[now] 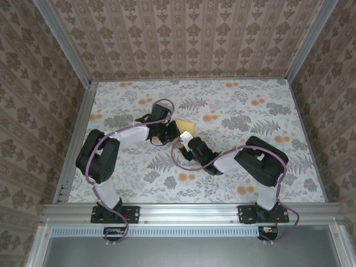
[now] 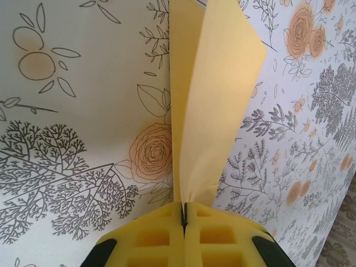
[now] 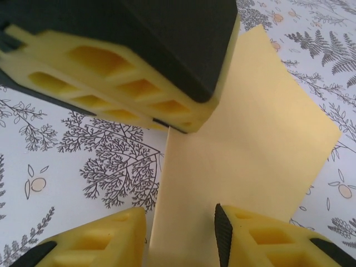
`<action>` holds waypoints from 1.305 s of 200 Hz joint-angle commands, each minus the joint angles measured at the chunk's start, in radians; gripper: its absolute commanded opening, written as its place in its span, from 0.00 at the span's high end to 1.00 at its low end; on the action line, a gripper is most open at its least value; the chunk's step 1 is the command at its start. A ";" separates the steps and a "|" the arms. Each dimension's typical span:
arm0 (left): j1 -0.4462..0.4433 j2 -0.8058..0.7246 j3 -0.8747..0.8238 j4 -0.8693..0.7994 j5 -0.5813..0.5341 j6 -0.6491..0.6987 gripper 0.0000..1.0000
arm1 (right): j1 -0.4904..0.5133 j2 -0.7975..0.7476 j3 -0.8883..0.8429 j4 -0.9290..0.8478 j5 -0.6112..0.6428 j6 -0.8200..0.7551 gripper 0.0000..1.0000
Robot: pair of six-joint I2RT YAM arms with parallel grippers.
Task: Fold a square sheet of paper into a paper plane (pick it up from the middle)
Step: Fold the wing for the fifth time at the center of the table.
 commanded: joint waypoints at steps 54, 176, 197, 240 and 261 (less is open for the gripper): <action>0.002 -0.045 -0.027 -0.005 0.006 -0.034 1.00 | -0.002 0.048 0.042 0.041 0.042 -0.004 0.76; 0.112 -0.175 -0.100 -0.020 -0.029 0.032 0.48 | -0.126 0.006 0.009 0.019 -0.325 0.244 0.95; 0.118 -0.196 -0.128 0.009 -0.029 0.052 0.43 | -0.152 0.006 -0.007 0.052 -0.398 0.309 0.95; 0.107 -0.198 -0.188 0.125 0.015 0.101 0.43 | -0.218 0.021 -0.034 0.130 -0.537 0.457 0.95; 0.090 -0.186 -0.200 0.166 0.030 0.128 0.46 | -0.234 0.032 -0.037 0.146 -0.582 0.507 0.95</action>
